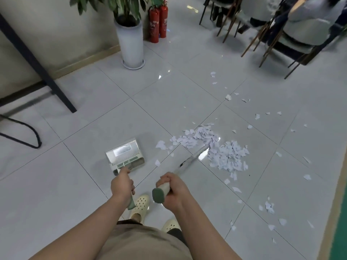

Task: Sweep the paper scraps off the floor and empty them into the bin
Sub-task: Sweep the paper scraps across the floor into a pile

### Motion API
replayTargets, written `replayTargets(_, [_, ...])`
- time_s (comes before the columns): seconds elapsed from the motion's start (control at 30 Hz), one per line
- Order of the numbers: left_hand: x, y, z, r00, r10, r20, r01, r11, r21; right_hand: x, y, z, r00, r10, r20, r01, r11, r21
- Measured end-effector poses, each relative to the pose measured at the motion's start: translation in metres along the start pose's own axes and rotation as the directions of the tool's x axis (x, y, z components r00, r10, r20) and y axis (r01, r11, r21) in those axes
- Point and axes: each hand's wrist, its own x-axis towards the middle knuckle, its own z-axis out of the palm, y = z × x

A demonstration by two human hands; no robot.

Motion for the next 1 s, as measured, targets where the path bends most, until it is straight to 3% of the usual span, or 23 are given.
replayTargets(0.2, [-0.019, -0.015, -0.015, 0.994, 0.001, -0.113, -0.015, 0.992, -0.123, 0.006, 0.005, -0.027, 0.994, 0.104, -0.028, -0.108, 0.954, -0.278])
replayTargets(0.33, [-0.028, -0.028, -0.024, 0.985, -0.011, -0.174, -0.017, 0.987, -0.159, 0.023, 0.009, -0.028, 0.977, 0.209, -0.039, -0.195, 0.808, -0.556])
replayTargets(0.47, [-0.032, -0.044, -0.034, 0.973, -0.039, -0.227, 0.001, 0.987, -0.164, 0.041, -0.008, -0.040, 0.970, 0.235, -0.058, -0.218, 0.744, -0.632])
replayTargets(0.67, [-0.025, -0.048, -0.039, 0.960, -0.082, -0.269, 0.029, 0.980, -0.196, 0.056, -0.093, -0.087, 0.967, 0.093, -0.235, -0.196, 0.863, -0.466])
replayTargets(0.73, [-0.020, -0.045, -0.036, 0.958, -0.099, -0.267, 0.042, 0.977, -0.211, 0.060, -0.118, -0.096, 0.949, -0.014, -0.315, -0.158, 0.843, -0.514])
replayTargets(0.9, [-0.006, -0.036, -0.028, 0.962, -0.136, -0.237, 0.084, 0.973, -0.216, 0.073, -0.125, -0.089, 0.881, -0.275, -0.384, -0.112, 0.668, -0.736])
replayTargets(1.0, [0.004, -0.032, -0.031, 0.965, -0.158, -0.208, 0.116, 0.973, -0.201, 0.068, -0.107, -0.087, 0.874, -0.313, -0.370, -0.069, 0.675, -0.735])
